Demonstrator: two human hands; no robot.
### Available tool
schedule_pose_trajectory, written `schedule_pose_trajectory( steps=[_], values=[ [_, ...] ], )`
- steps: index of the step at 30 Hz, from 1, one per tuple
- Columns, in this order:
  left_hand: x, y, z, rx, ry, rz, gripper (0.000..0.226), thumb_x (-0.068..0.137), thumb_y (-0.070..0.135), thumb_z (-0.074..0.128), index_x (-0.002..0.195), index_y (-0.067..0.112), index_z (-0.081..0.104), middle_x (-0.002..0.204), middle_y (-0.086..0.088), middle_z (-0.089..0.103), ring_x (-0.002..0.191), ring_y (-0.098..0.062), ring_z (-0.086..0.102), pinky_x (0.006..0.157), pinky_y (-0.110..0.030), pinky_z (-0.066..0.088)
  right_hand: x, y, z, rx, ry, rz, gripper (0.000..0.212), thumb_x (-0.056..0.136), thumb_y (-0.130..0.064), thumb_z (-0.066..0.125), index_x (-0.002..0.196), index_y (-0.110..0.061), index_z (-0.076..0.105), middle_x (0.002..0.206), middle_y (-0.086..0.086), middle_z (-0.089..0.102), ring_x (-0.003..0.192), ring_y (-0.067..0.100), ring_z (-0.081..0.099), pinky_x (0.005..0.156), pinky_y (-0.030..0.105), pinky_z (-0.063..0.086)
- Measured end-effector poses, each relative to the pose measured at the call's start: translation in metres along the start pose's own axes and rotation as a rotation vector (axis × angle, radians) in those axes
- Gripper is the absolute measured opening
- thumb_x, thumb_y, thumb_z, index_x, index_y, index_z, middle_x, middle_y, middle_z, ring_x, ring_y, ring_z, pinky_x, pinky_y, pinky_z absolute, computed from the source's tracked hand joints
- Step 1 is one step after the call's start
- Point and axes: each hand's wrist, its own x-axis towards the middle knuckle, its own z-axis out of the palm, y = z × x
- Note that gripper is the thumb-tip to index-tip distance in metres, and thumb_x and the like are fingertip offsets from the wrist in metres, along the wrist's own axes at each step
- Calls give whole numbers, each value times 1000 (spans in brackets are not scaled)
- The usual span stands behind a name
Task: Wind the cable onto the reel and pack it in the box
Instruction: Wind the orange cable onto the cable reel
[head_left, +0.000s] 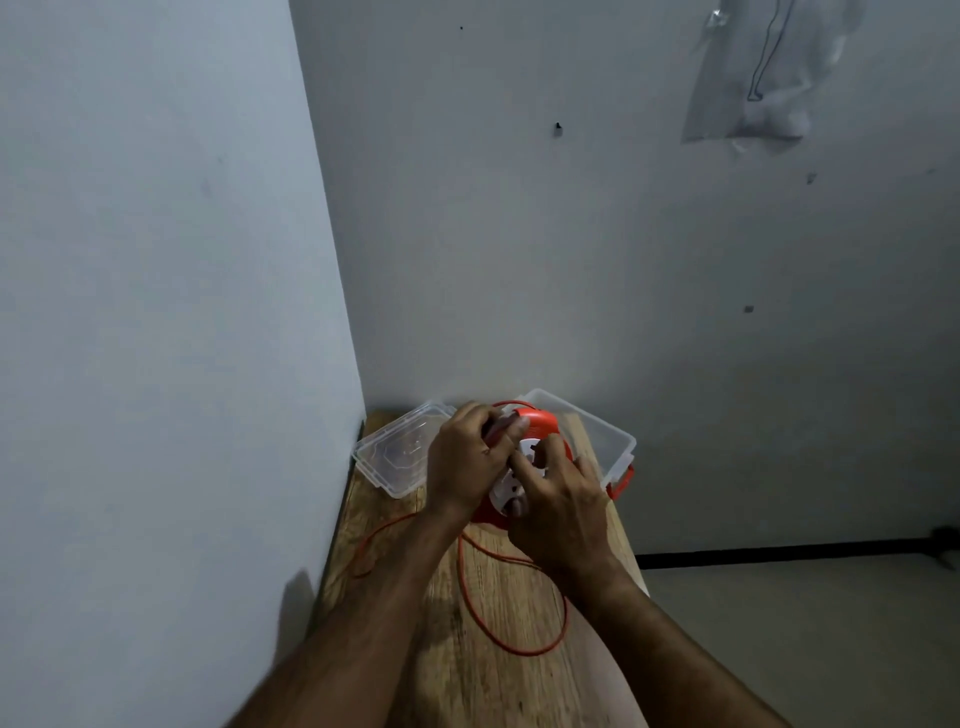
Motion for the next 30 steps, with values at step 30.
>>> schedule_pose_trajectory(
  steps=[30],
  values=[
    [-1,4,-1,-25,91,-41,37,92,52,65,95,16,72,88,5,71,79,-6,62,65,-12,42,8,-37,-11,776,216,910,25,84,-19,82,97,-19,61,86,1,69,76,15,72,64,26,62]
  ],
)
